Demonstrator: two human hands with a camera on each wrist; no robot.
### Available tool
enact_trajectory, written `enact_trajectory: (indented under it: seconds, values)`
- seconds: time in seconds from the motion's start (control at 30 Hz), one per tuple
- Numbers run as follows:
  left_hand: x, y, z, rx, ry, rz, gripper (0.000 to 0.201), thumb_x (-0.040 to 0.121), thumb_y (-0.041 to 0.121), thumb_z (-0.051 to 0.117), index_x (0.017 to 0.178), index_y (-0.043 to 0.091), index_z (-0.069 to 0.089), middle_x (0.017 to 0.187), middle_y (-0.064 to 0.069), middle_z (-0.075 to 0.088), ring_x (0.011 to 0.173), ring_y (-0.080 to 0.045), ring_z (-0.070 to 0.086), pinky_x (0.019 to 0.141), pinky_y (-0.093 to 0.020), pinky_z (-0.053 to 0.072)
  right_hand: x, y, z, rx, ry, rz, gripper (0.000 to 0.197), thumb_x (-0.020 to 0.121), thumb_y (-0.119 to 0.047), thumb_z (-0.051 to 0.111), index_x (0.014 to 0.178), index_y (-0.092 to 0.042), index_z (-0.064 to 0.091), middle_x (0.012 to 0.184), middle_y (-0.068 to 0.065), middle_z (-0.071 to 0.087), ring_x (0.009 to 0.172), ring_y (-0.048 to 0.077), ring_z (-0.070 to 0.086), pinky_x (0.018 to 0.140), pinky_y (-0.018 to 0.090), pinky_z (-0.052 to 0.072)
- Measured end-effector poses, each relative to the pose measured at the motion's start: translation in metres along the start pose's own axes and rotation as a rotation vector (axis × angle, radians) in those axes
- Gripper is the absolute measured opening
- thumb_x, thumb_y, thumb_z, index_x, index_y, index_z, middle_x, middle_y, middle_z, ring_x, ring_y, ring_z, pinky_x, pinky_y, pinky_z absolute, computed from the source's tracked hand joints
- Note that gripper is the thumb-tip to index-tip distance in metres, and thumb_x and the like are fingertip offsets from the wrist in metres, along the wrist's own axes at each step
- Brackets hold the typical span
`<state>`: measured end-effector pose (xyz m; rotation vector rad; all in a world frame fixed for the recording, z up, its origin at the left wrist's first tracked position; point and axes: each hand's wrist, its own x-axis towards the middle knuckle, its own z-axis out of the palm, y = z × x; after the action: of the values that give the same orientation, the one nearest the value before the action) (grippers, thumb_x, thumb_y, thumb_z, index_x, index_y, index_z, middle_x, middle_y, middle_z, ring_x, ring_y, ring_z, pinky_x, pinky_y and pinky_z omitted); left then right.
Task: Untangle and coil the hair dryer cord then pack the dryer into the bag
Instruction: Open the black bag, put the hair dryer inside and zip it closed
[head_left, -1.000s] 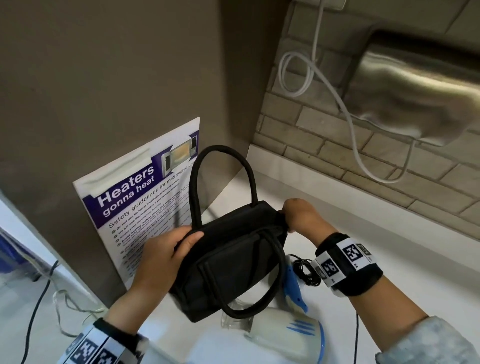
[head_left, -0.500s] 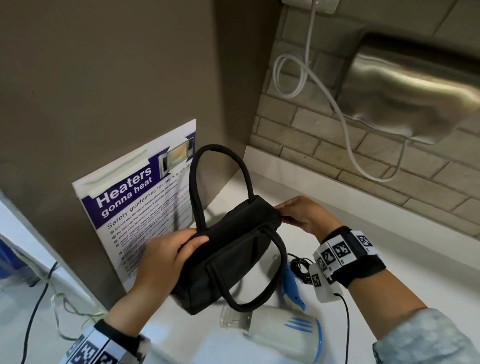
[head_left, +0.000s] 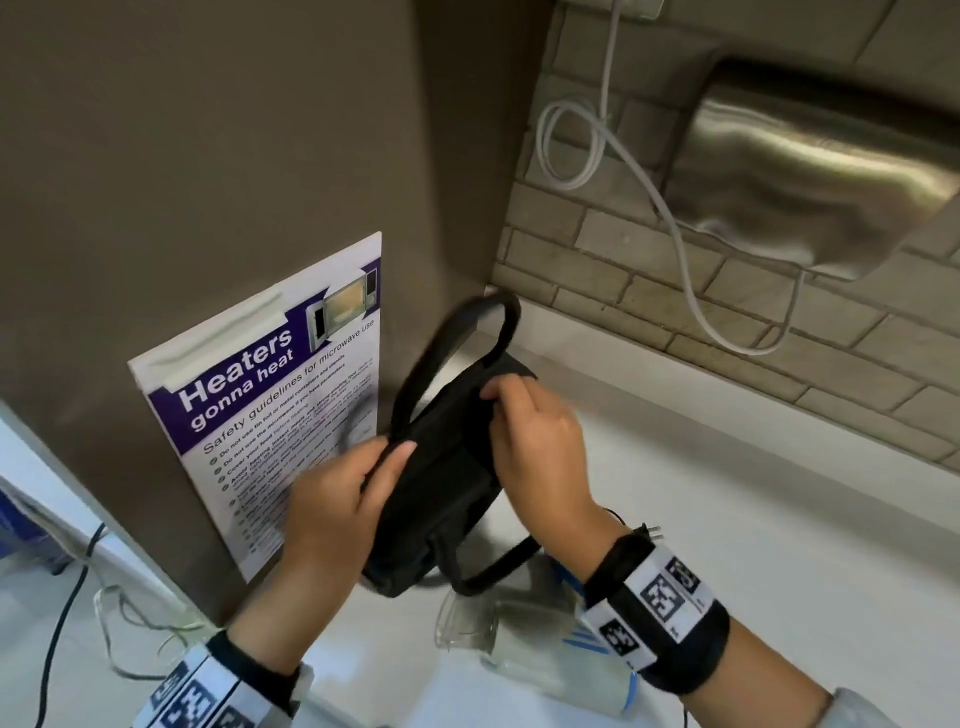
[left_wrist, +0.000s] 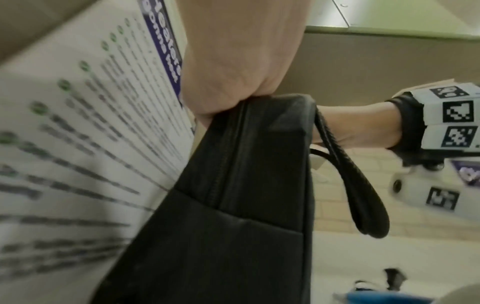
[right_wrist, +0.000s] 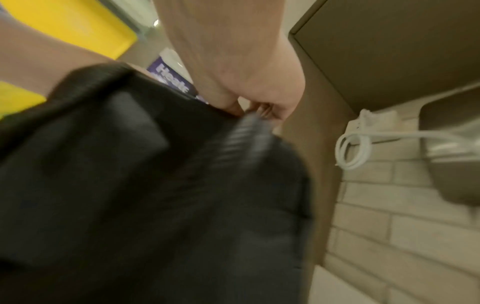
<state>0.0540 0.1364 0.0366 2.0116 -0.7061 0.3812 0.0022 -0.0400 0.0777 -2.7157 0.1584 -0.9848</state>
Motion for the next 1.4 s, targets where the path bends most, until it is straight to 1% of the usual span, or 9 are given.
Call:
enact_trajectory:
  seconds: [0.17,0.3,0.47,0.67,0.93,1.07,1.13,1.27,1.4]
  values:
    - [0.001,0.007,0.009,-0.217,0.047,-0.239,0.036,0.091,0.029,0.06,0.057,0.02,0.062,0.051,-0.001,0.056,0.05,-0.014,0.051,0.045,-0.015,0.03,-0.022,-0.039,0.003,0.337,-0.007,0.011,0.013,0.083,0.0,0.059,0.088,-0.012,0.059,0.083,-0.002,0.062,0.076,0.008,0.055,0.071,0.015,0.042]
    - [0.009,0.011,0.009,-0.573,0.067,-0.465,0.042,0.091,0.028,0.061,0.056,0.007,0.061,0.05,-0.019,0.049,0.052,-0.016,0.045,0.052,-0.028,0.035,-0.031,-0.045,0.0,0.391,-0.048,-0.009,0.014,0.082,-0.002,0.062,0.084,-0.016,0.06,0.081,-0.008,0.063,0.076,0.005,0.054,0.078,0.023,0.041]
    - [0.014,0.019,0.014,-0.894,0.093,-0.581,0.031,0.09,0.018,0.063,0.062,0.012,0.072,0.054,0.0,0.066,0.055,-0.011,0.061,0.054,-0.02,0.049,-0.022,-0.047,-0.011,0.638,-0.014,0.097,0.019,0.082,-0.005,0.067,0.078,-0.022,0.059,0.077,-0.023,0.054,0.079,0.008,0.055,0.078,0.034,0.045]
    - [0.025,0.03,0.015,-0.961,-0.025,-0.681,0.061,0.092,0.016,0.06,0.033,0.022,0.048,0.035,0.011,0.042,0.034,-0.003,0.042,0.04,-0.015,0.037,-0.031,-0.049,-0.014,0.376,-0.186,-0.279,0.016,0.083,-0.006,0.065,0.074,-0.017,0.06,0.072,-0.012,0.061,0.079,0.012,0.048,0.079,0.041,0.035]
    - [0.047,0.021,0.017,-0.995,-0.075,-0.725,0.022,0.087,0.019,0.066,0.078,0.001,0.071,0.077,-0.015,0.071,0.076,-0.021,0.066,0.077,-0.03,0.054,-0.06,-0.051,0.005,-0.132,-0.295,-0.768,0.028,0.084,0.006,0.041,0.085,-0.018,0.055,0.063,-0.004,0.05,0.081,0.018,0.049,0.081,0.034,0.041]
    - [0.046,0.017,0.016,-0.878,-0.115,-0.64,0.048,0.076,0.039,0.074,0.073,-0.007,0.06,0.082,-0.015,0.053,0.076,-0.026,0.046,0.072,-0.038,0.041,-0.056,-0.05,0.012,-0.177,-0.297,-0.643,0.022,0.089,-0.003,0.046,0.093,-0.021,0.057,0.071,-0.004,0.056,0.085,0.018,0.054,0.081,0.035,0.042]
    - [0.047,0.009,0.015,-0.796,-0.108,-0.635,0.042,0.086,0.031,0.067,0.076,-0.009,0.066,0.074,-0.016,0.067,0.069,-0.023,0.059,0.067,-0.032,0.049,-0.049,-0.048,0.001,-0.181,-0.317,-0.528,0.018,0.089,-0.02,0.053,0.107,-0.025,0.057,0.094,-0.004,0.062,0.099,0.019,0.056,0.087,0.038,0.038]
    - [0.048,0.0,0.012,-0.667,-0.104,-0.617,0.025,0.093,0.023,0.059,0.076,0.012,0.073,0.067,-0.003,0.075,0.063,-0.012,0.068,0.061,-0.023,0.055,-0.043,-0.026,-0.019,-0.311,-0.486,-0.356,0.073,0.063,-0.049,0.074,0.128,-0.03,0.047,0.124,-0.001,0.056,0.119,0.023,0.05,0.097,0.042,0.027]
    - [0.041,-0.02,0.018,-0.515,-0.119,-0.581,0.06,0.082,0.06,0.059,0.08,0.001,0.068,0.075,-0.024,0.069,0.067,-0.031,0.063,0.071,-0.042,0.052,-0.053,-0.017,-0.02,-0.343,-0.433,-0.365,0.039,0.083,-0.019,0.053,0.121,-0.029,0.056,0.101,-0.007,0.063,0.111,0.023,0.057,0.098,0.043,0.027]
